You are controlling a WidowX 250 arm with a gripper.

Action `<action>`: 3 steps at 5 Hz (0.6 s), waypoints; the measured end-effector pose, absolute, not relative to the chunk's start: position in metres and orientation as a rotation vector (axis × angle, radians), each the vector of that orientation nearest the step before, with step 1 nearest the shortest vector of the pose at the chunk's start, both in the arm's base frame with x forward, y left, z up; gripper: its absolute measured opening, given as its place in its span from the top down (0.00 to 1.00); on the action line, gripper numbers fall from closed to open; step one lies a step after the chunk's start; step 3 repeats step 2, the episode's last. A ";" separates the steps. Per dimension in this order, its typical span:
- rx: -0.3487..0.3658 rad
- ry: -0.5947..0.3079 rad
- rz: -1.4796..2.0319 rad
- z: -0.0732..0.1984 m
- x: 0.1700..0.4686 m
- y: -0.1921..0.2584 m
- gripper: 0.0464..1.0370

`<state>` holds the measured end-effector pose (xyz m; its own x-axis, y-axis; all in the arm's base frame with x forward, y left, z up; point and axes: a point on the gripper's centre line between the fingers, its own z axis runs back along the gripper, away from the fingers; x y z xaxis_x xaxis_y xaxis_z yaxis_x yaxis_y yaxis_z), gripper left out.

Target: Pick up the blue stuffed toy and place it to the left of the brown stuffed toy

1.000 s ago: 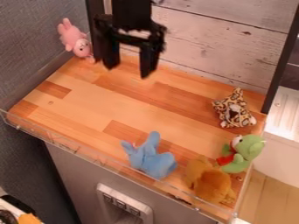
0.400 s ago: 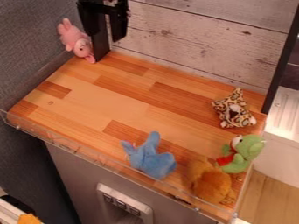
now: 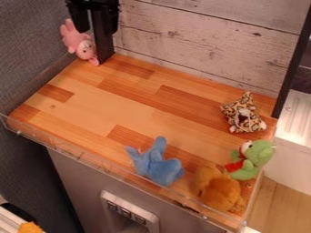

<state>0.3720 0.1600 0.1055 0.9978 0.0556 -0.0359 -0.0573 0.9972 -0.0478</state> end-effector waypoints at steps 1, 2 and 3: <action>-0.045 0.036 0.063 0.104 0.372 0.166 0.04; -0.046 0.037 0.043 0.104 0.373 0.170 0.04; -0.046 0.037 0.043 0.104 0.373 0.170 0.04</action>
